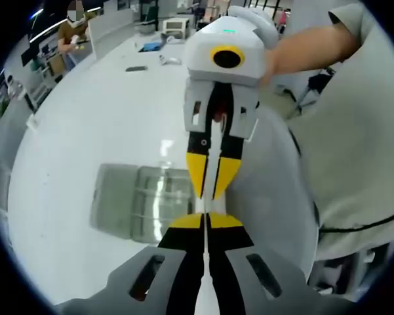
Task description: Insert the divider into the dual guide fixture by aligning both edges with the guide slots and pushing it downward to the bottom, including one-sided entry, uneven engagement, binding, and posture correction.
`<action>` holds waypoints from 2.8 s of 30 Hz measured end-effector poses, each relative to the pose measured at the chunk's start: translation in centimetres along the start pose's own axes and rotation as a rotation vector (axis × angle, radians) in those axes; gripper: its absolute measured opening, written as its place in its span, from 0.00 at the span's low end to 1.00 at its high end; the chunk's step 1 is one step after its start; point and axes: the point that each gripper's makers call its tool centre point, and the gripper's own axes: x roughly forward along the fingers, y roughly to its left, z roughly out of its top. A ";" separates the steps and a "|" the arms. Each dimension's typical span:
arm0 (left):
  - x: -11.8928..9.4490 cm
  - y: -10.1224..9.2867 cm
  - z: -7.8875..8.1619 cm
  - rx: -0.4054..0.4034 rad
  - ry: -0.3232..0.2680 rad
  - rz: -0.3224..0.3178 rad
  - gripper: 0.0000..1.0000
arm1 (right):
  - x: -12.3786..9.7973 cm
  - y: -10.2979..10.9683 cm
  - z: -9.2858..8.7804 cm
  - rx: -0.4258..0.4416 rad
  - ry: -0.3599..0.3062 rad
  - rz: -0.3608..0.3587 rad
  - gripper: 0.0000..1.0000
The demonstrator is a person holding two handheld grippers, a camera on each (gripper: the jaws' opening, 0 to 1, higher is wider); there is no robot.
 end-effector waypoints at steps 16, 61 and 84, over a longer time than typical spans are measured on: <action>0.2 1.5 -1.8 0.080 0.154 0.052 0.00 | -0.5 -0.9 -0.7 0.022 0.012 -0.048 0.09; 2.7 5.1 -4.1 0.053 0.363 0.071 0.00 | -2.5 -1.5 -2.8 0.068 0.051 -0.123 0.32; 4.8 6.4 -5.7 0.035 0.402 0.086 0.00 | -2.6 -2.1 -4.0 0.105 0.066 -0.150 0.47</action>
